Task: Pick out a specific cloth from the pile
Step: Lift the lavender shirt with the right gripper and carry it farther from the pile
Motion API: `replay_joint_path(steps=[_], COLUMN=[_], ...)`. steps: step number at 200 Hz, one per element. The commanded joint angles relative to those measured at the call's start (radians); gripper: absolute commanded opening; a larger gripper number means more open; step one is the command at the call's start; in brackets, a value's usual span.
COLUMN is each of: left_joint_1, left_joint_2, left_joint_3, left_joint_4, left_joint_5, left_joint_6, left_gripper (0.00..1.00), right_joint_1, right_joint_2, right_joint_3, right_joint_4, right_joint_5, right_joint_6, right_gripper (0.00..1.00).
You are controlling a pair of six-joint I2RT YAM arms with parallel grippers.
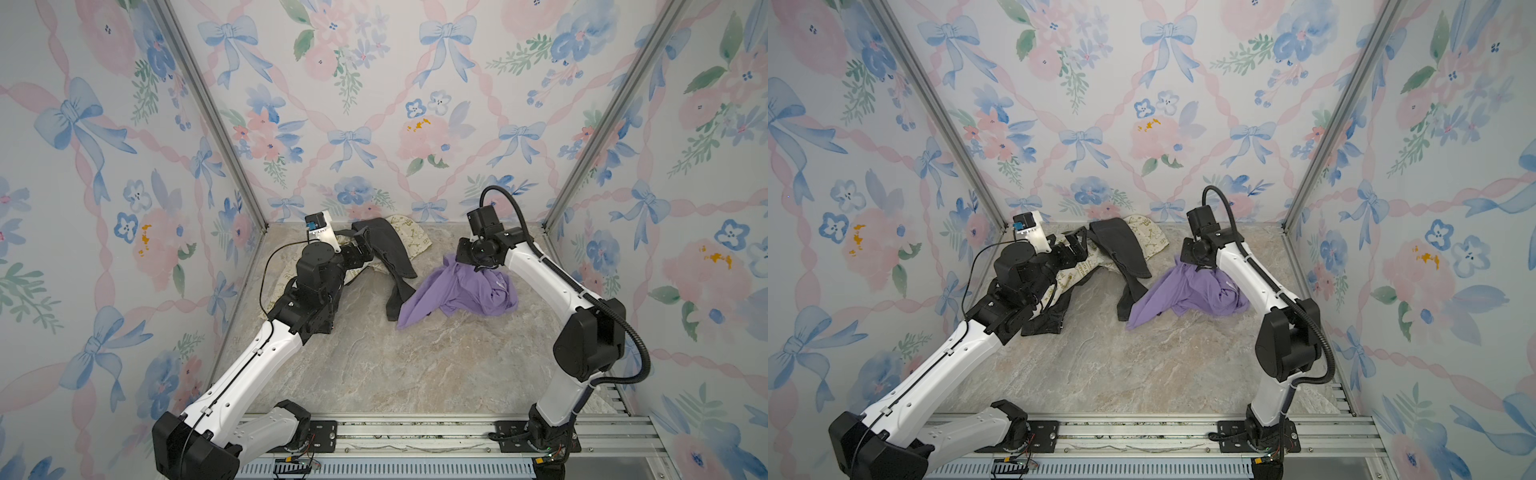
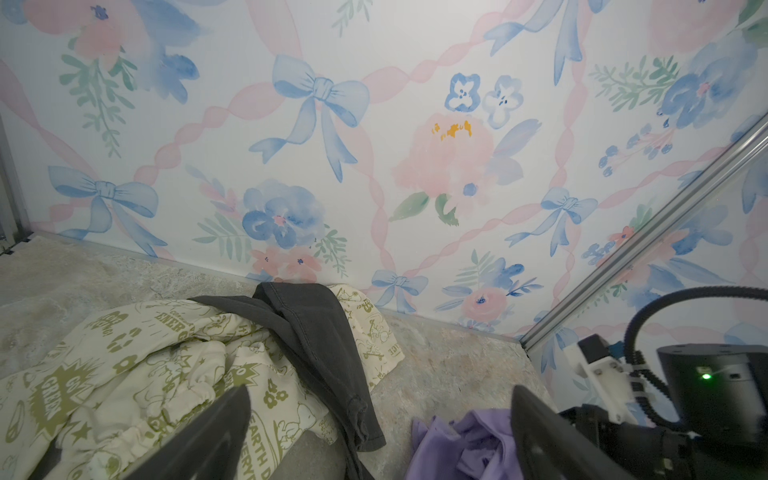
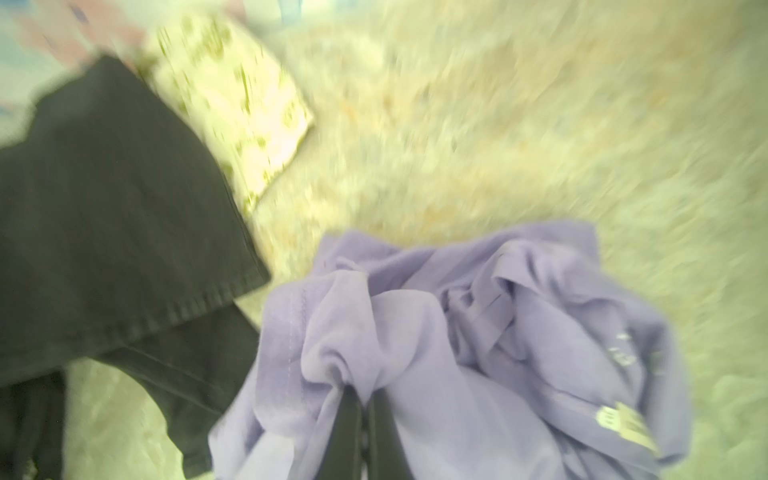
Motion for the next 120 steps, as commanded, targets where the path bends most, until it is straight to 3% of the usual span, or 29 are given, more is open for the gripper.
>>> replay_joint_path(steps=[1,35,67,120], left_joint_1=[0.010,0.013,0.015,0.014], left_joint_2=[-0.026,-0.031,-0.025,-0.026], left_joint_3=[-0.025,-0.035,-0.032,-0.044], left_joint_4=[0.043,0.065,0.070,0.074], left_joint_5=[-0.001,0.000,0.006,0.006], left_joint_6=[0.007,0.002,-0.010,-0.029], left_gripper=[0.98,0.98,0.98,0.98], right_joint_1=[-0.081,-0.184,-0.215,-0.218], right_joint_2=[-0.053,-0.017,0.027,0.021], right_joint_3=[0.128,0.382,0.565,0.533], right_joint_4=[0.026,0.037,0.033,0.022], right_joint_5=[0.028,0.010,-0.018,-0.041], right_joint_6=[-0.064,-0.105,-0.129,-0.174], right_gripper=[0.00,0.00,0.00,0.00])
